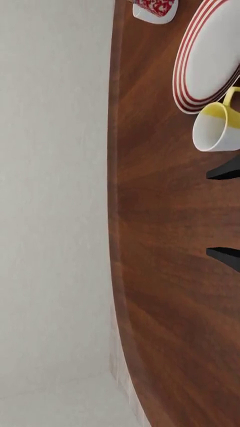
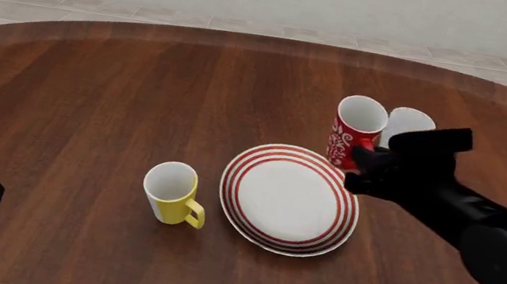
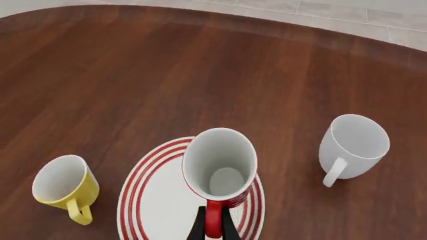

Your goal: Pick up the red mug and put it on the plate

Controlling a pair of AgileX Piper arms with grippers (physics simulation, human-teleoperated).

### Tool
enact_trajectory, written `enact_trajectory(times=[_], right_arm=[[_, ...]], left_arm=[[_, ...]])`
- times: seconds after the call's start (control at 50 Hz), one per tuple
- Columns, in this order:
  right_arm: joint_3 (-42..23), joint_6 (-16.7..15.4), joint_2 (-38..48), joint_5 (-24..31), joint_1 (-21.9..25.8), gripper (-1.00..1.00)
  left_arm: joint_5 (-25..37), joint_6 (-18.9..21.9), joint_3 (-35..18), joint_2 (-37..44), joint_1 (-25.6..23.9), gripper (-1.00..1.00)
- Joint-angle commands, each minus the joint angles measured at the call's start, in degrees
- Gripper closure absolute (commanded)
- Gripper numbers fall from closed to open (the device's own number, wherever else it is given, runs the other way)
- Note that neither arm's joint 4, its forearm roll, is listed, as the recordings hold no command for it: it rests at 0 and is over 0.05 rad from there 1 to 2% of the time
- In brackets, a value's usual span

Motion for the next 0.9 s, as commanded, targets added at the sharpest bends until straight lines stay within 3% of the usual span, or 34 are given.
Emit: enact_trajectory(times=[0.02, 0.9], right_arm=[[-1.1, 0.1, 2.0, -0.5, 2.1, 1.0], [1.0, 4.2, 7.8, -6.6, 4.7, 1.0]], left_arm=[[-0.2, 0.0, 0.2, 0.0, 0.0, -1.0], [-0.1, -0.2, 0.0, 0.0, 0.1, -1.0]])
